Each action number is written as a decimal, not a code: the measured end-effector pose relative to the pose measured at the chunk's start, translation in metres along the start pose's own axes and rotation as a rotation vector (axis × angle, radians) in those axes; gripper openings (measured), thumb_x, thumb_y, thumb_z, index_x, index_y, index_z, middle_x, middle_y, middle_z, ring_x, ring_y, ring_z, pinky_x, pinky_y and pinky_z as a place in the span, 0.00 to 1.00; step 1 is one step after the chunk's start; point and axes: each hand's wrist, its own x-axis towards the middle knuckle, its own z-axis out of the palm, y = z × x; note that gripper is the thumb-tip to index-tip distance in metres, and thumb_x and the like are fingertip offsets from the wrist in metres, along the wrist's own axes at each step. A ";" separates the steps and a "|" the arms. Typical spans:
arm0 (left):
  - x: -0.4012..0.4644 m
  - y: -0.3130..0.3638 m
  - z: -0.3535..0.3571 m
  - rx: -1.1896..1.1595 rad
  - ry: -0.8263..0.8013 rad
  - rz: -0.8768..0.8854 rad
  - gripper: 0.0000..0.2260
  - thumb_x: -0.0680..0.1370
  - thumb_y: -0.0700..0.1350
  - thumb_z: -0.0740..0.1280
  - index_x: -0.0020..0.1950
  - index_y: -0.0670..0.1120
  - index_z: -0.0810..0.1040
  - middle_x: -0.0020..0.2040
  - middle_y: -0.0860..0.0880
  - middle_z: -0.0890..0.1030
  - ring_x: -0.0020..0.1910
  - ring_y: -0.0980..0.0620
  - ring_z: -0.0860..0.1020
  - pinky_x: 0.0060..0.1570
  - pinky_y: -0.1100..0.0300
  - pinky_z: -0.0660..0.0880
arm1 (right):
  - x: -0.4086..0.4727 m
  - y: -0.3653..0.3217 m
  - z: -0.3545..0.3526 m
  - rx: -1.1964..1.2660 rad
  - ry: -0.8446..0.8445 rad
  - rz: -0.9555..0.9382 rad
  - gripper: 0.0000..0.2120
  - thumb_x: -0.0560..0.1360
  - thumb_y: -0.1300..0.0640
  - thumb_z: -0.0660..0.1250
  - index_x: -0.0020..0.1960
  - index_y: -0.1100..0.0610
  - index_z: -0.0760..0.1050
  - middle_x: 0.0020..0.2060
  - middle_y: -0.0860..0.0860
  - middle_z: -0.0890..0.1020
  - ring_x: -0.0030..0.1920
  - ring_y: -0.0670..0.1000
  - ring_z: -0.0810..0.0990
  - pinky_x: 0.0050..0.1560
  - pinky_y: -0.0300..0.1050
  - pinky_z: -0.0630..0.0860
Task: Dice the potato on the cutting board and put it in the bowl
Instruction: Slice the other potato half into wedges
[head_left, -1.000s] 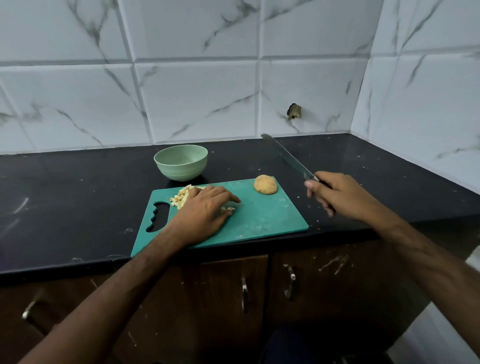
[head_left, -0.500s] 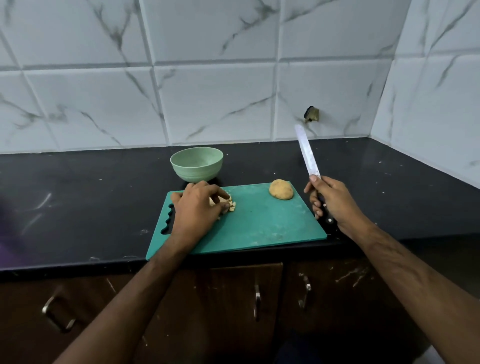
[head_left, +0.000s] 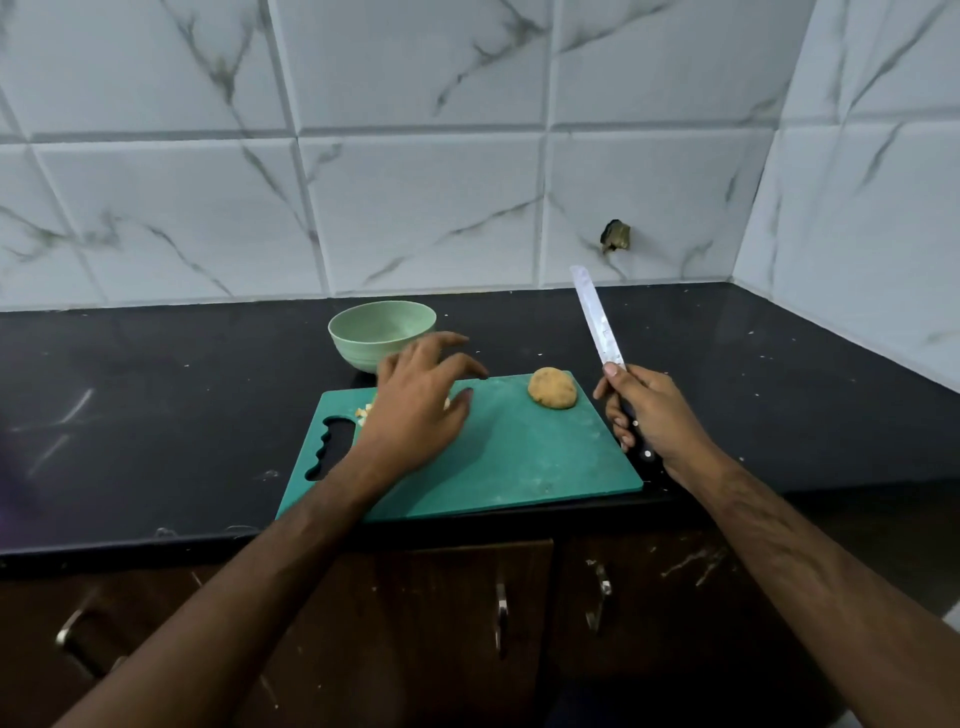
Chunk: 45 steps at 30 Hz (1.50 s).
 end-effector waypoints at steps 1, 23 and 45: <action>0.010 0.007 0.004 0.010 -0.086 0.054 0.13 0.79 0.48 0.68 0.63 0.55 0.77 0.69 0.52 0.72 0.69 0.51 0.69 0.65 0.48 0.62 | 0.000 0.000 0.001 0.003 0.001 -0.001 0.18 0.85 0.51 0.60 0.44 0.62 0.76 0.24 0.52 0.69 0.20 0.50 0.65 0.22 0.40 0.67; 0.002 0.022 0.010 -0.005 -0.512 0.249 0.28 0.77 0.70 0.50 0.72 0.58 0.67 0.67 0.57 0.69 0.63 0.57 0.72 0.66 0.54 0.66 | -0.003 -0.006 -0.004 -0.026 0.023 -0.008 0.24 0.86 0.49 0.58 0.46 0.71 0.74 0.22 0.55 0.67 0.20 0.53 0.62 0.20 0.41 0.64; -0.014 0.013 0.000 -0.075 -0.471 0.269 0.27 0.79 0.66 0.57 0.75 0.55 0.67 0.66 0.54 0.70 0.60 0.56 0.73 0.61 0.54 0.73 | -0.083 -0.076 0.028 -1.220 -0.426 0.190 0.21 0.85 0.41 0.51 0.47 0.54 0.73 0.30 0.51 0.81 0.24 0.48 0.81 0.38 0.47 0.81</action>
